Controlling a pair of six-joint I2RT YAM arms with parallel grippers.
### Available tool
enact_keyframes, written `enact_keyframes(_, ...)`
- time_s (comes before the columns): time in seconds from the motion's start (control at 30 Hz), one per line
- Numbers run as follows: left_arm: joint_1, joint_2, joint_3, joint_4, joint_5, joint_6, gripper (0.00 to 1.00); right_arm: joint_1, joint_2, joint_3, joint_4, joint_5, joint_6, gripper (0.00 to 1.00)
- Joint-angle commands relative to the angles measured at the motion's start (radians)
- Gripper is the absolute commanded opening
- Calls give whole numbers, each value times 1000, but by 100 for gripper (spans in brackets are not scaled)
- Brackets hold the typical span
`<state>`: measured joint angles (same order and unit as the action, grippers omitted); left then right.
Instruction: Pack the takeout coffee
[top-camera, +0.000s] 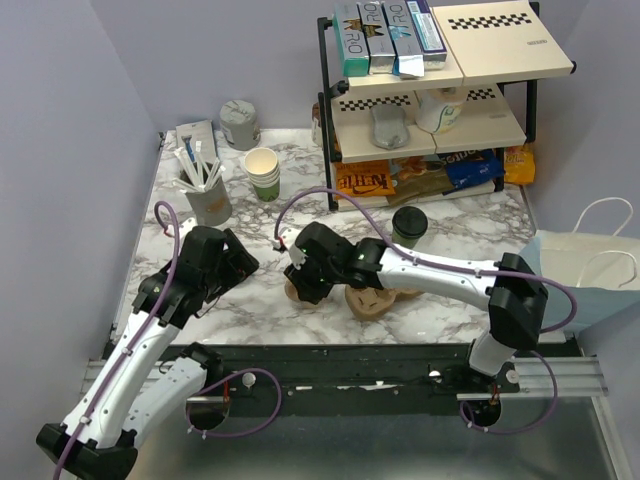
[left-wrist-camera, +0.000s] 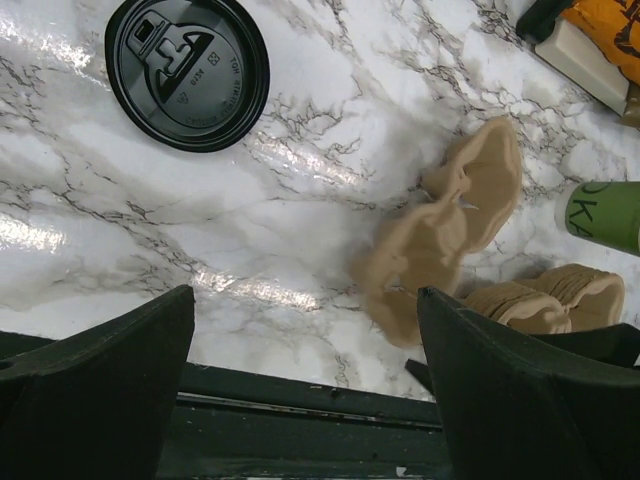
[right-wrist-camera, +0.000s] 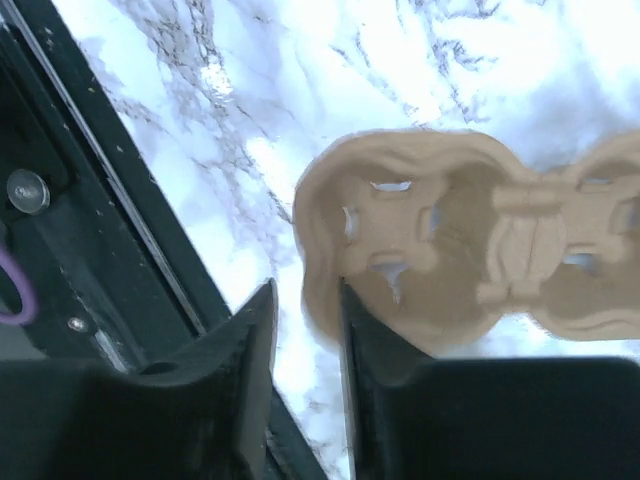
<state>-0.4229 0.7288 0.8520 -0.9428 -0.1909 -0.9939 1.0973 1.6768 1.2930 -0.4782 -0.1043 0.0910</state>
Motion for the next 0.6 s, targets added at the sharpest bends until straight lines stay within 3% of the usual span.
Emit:
enact_keyframes(0.0, 7, 1, 32, -19, -28, 51, 99, 32, 1, 45, 29, 57, 55, 51)
enact_keyframes(0.03, 7, 3, 30, -16, -27, 60, 99, 32, -14, 40, 27, 52, 59, 58)
enact_keyframes(0.2, 10, 6, 24, -16, -24, 67, 99, 32, -152, -20, 6, 101, 122, 71)
enact_keyframes(0.3, 10, 6, 10, 10, -4, 69, 99, 16, -276, -86, -83, 233, 200, 82)
enact_keyframes(0.47, 13, 18, -16, 51, 40, 77, 99, -198, -428, -289, -177, 193, 292, 83)
enact_keyframes(0.57, 15, 18, -36, 87, 70, 75, 99, -251, -491, -362, -166, 236, 236, 83)
